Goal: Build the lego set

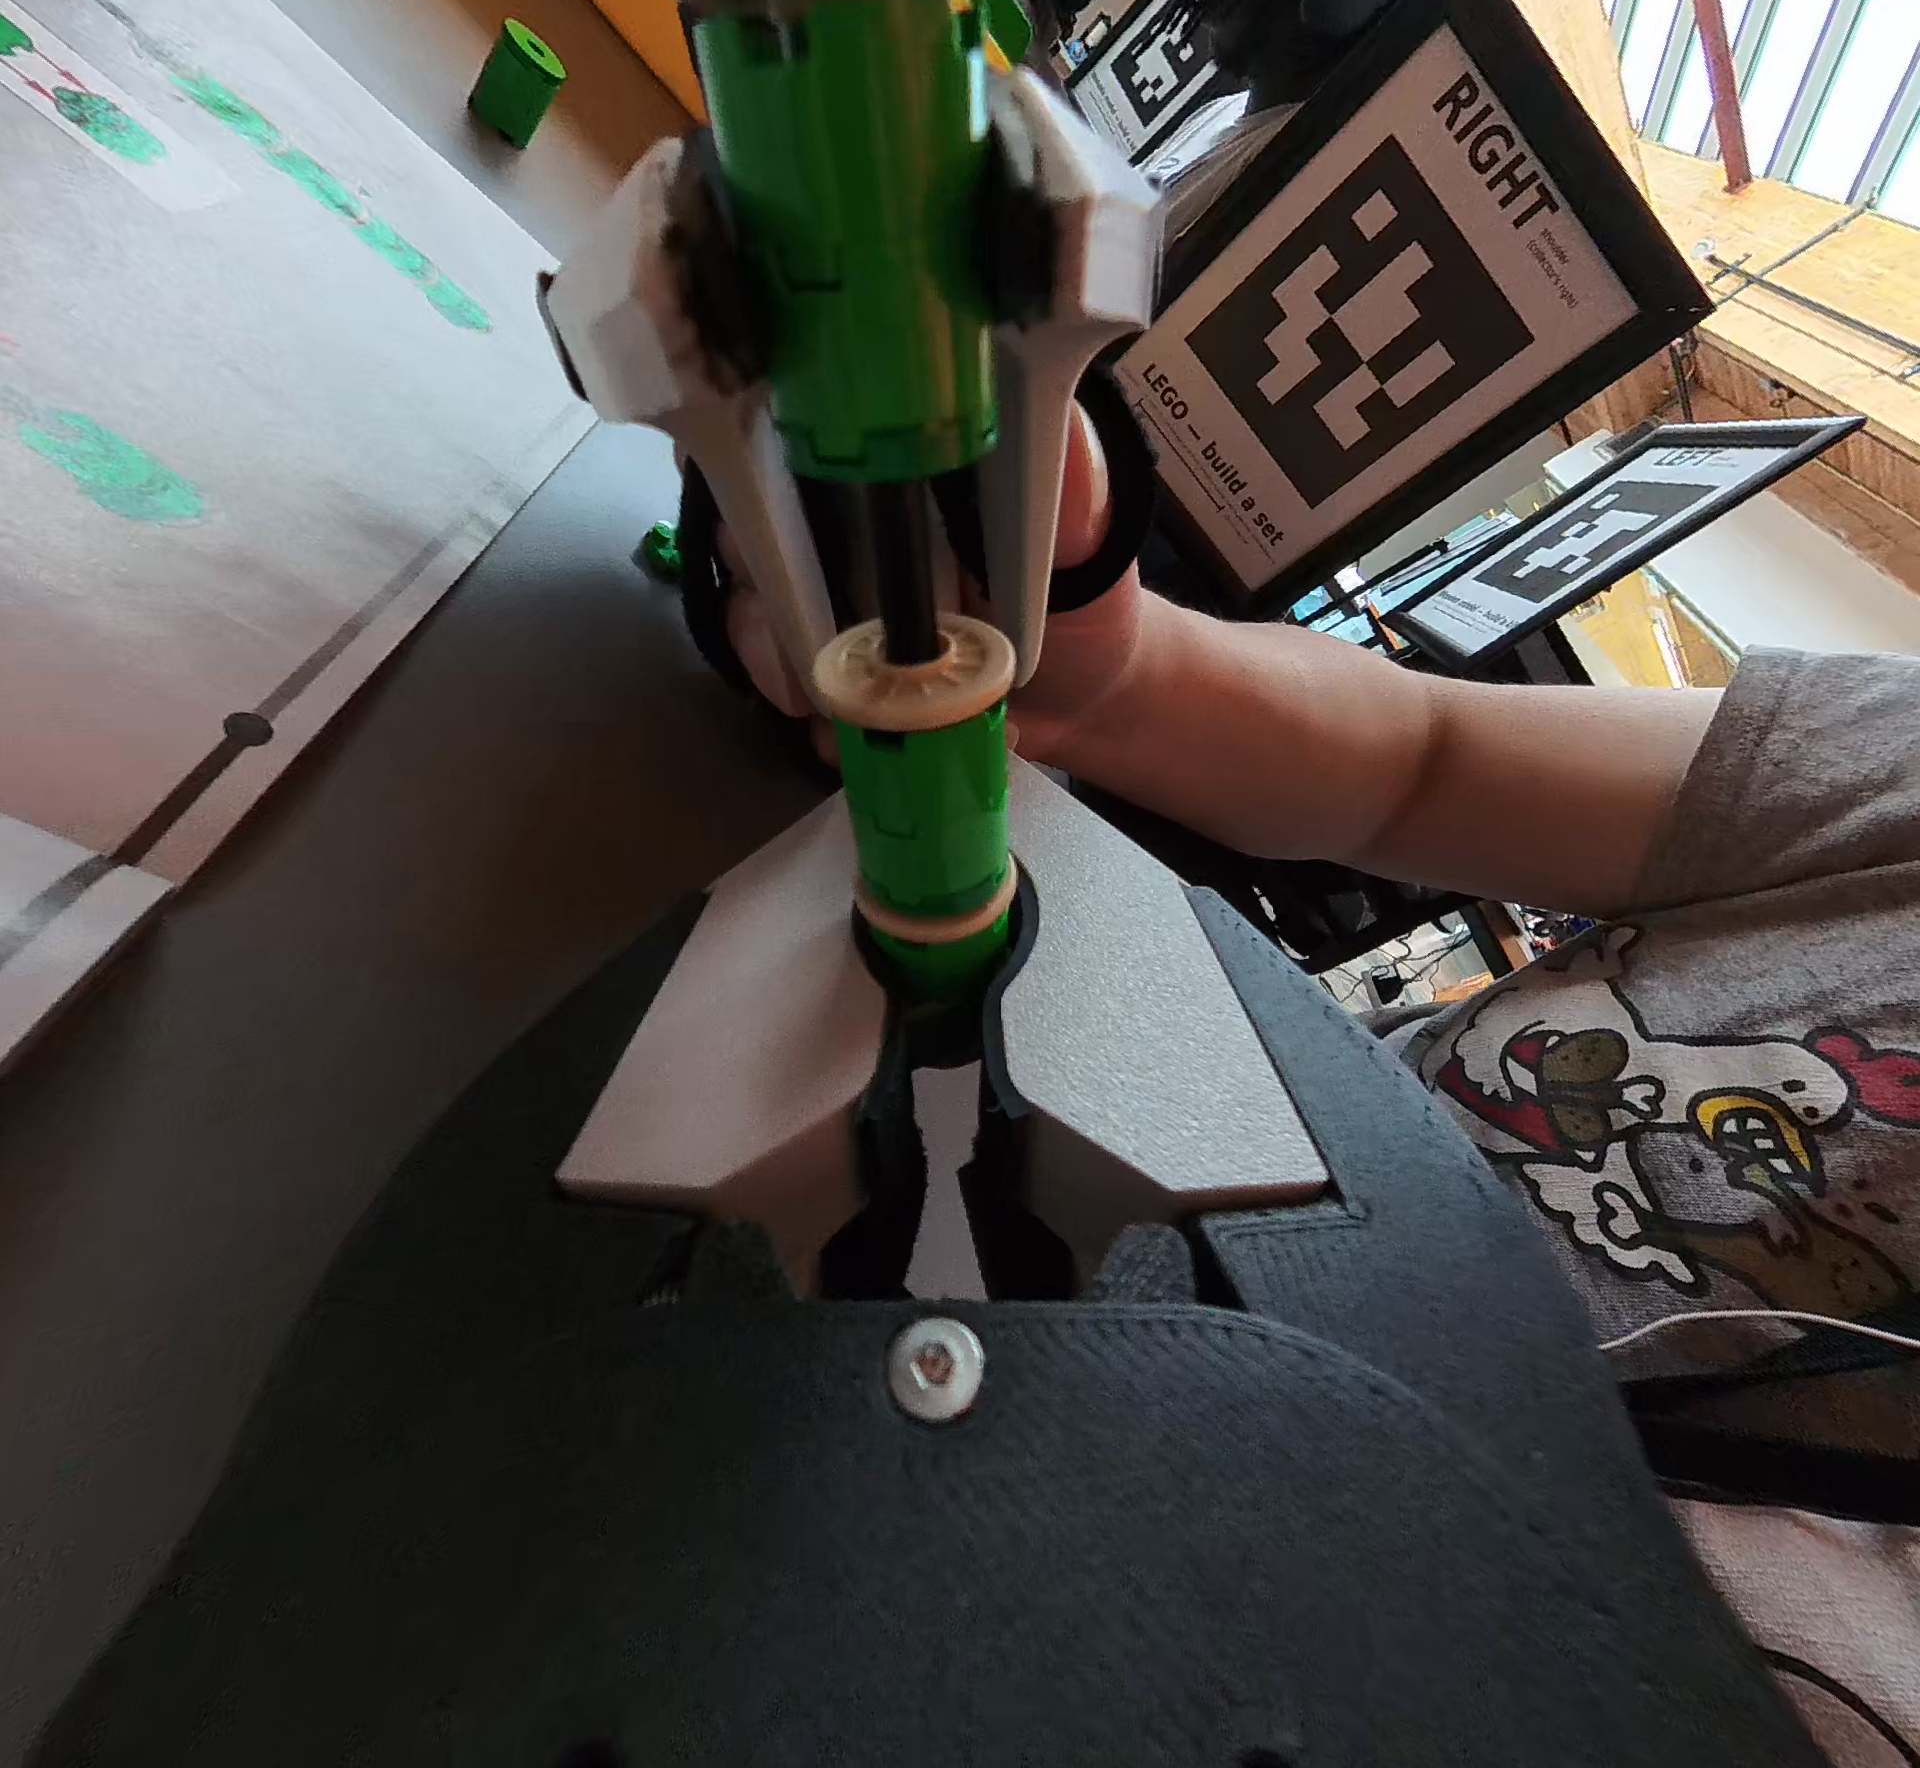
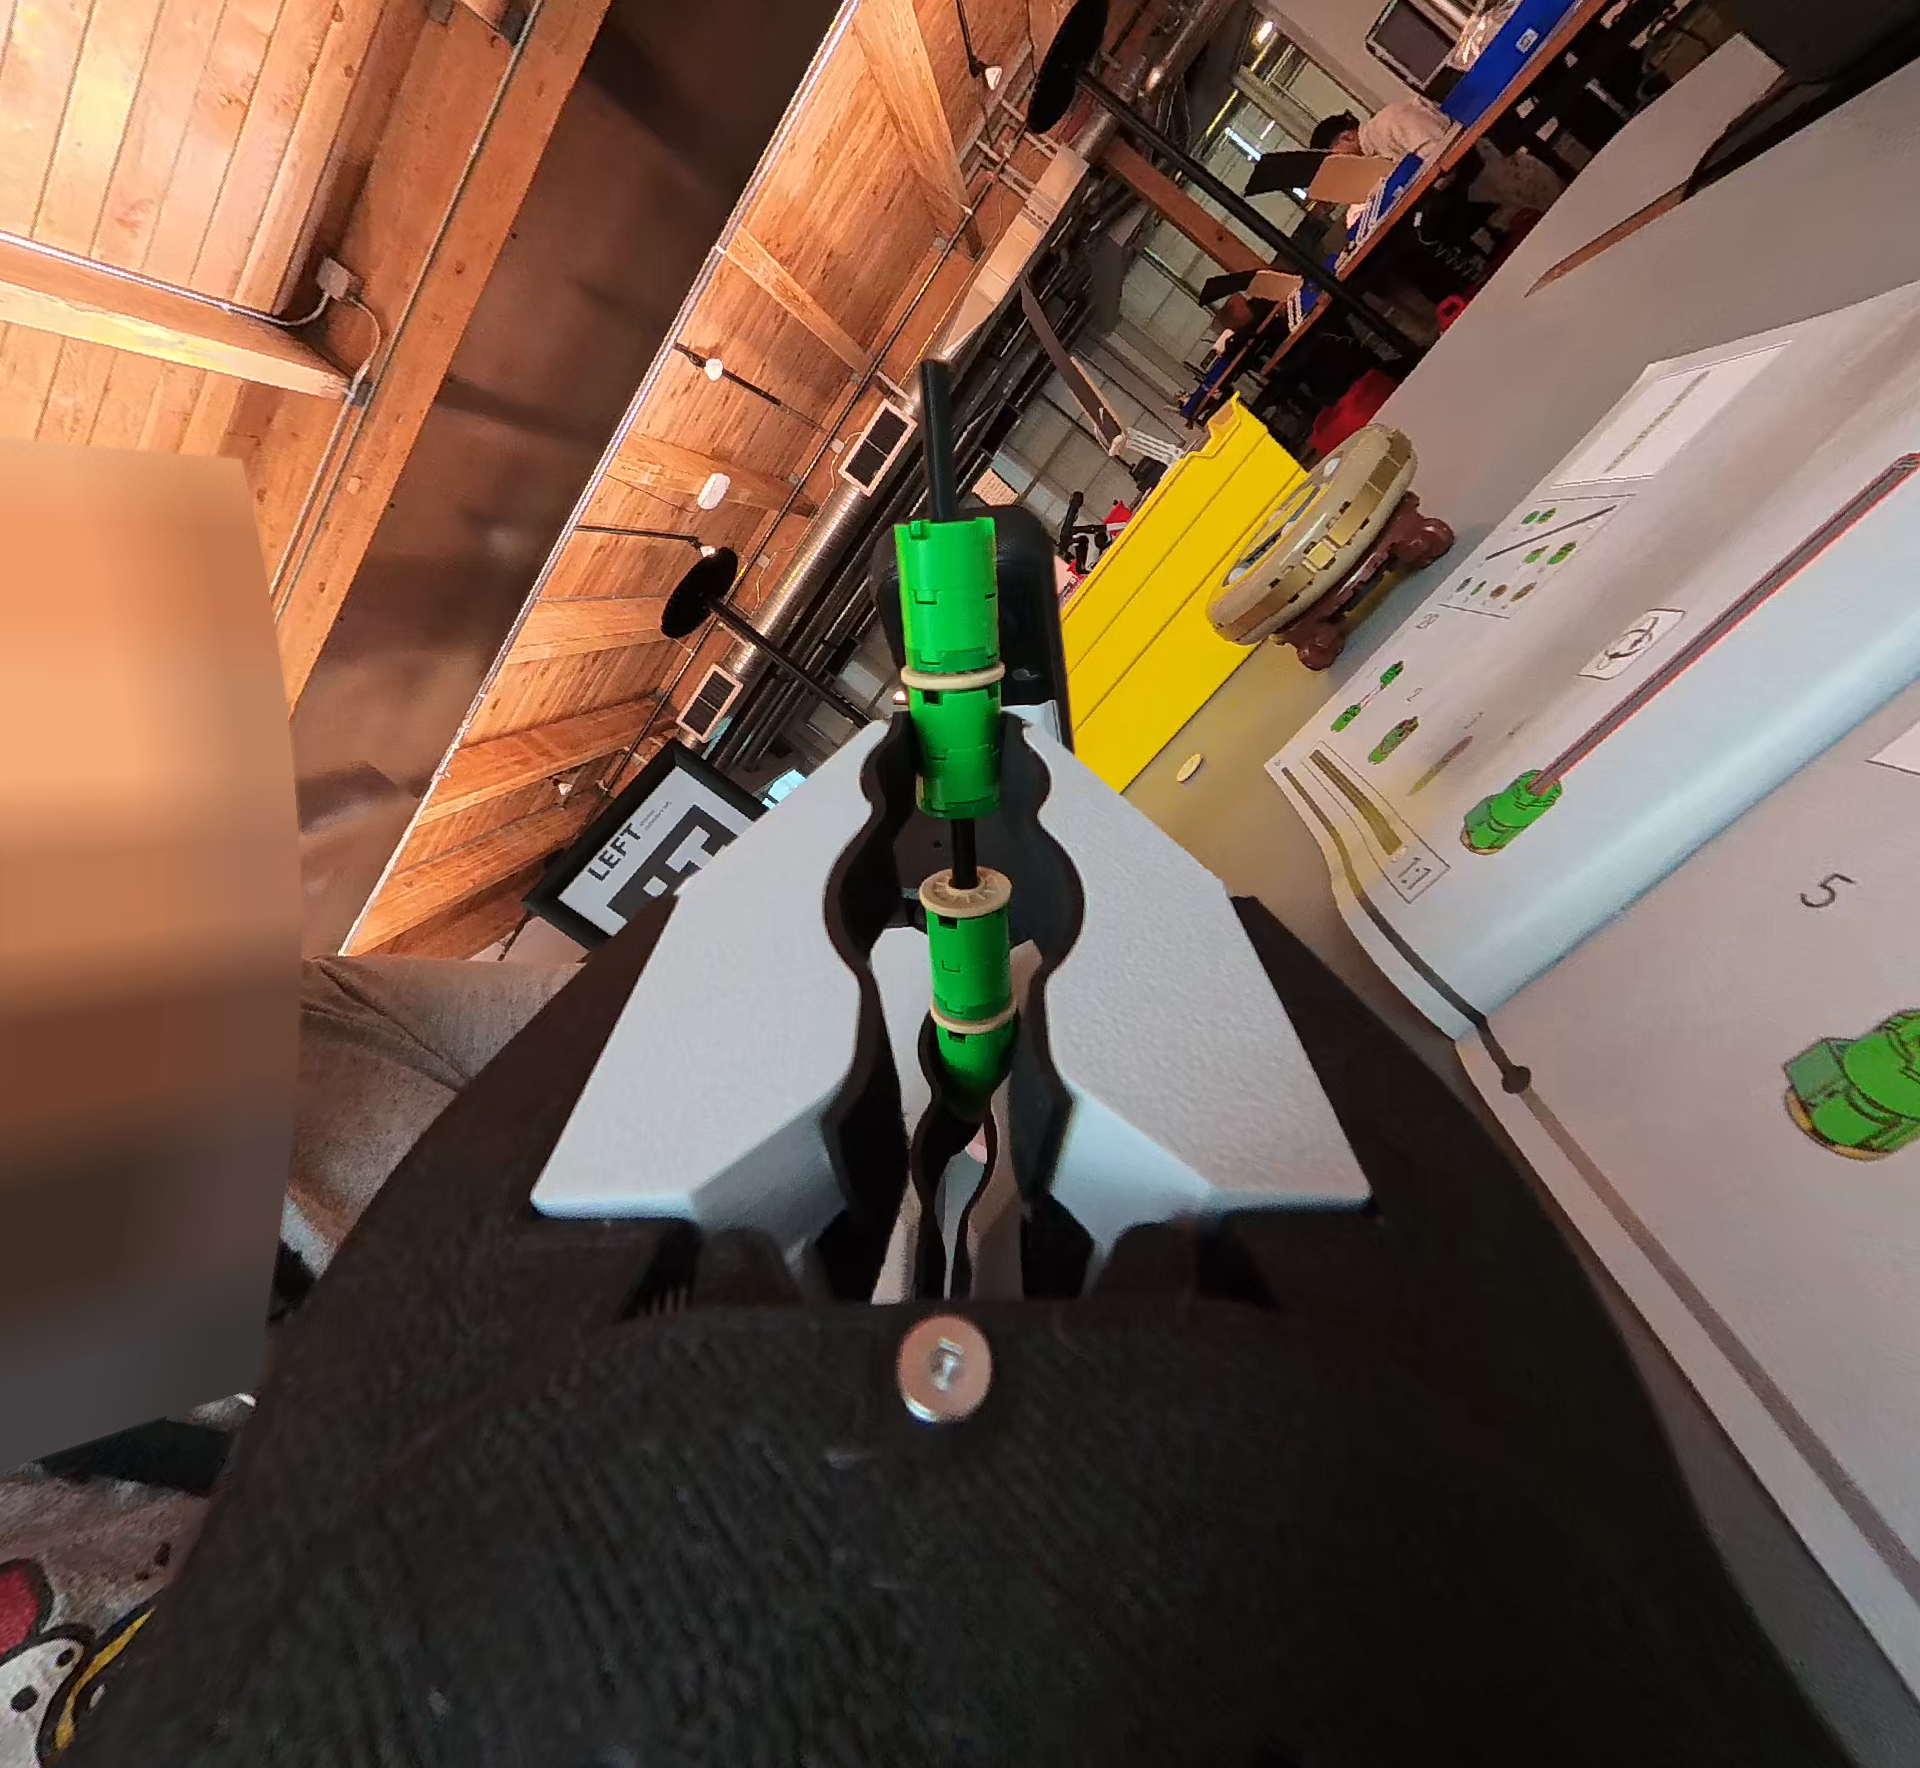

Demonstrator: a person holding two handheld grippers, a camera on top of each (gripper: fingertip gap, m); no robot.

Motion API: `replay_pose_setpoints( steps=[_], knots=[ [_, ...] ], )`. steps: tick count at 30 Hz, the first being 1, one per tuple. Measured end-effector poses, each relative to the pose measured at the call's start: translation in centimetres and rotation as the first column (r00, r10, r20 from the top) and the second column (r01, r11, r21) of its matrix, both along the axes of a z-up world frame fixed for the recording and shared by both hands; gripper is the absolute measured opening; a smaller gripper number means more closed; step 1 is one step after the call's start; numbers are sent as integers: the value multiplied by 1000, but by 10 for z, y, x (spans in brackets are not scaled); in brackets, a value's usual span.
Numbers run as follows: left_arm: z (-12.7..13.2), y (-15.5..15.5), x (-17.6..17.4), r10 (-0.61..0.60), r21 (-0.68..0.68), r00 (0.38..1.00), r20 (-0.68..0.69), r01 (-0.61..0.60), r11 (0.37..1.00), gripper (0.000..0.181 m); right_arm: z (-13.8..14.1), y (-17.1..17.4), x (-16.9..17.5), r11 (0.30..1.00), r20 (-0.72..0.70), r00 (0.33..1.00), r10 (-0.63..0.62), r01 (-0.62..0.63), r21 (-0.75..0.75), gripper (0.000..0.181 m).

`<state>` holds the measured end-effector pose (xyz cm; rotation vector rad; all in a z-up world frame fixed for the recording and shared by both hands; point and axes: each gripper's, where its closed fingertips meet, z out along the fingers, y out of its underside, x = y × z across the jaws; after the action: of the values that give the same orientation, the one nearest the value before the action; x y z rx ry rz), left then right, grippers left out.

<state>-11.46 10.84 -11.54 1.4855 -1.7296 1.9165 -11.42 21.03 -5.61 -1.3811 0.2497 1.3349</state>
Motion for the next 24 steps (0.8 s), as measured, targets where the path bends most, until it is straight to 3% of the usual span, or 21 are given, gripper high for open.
replay_pose_setpoints(
  steps=[24],
  knots=[
    [-1,0,-1,-2,14,1000,-1,2,1000,0,-6,2,-8,1000,80,997,5,-3,-29,17]
  ],
)
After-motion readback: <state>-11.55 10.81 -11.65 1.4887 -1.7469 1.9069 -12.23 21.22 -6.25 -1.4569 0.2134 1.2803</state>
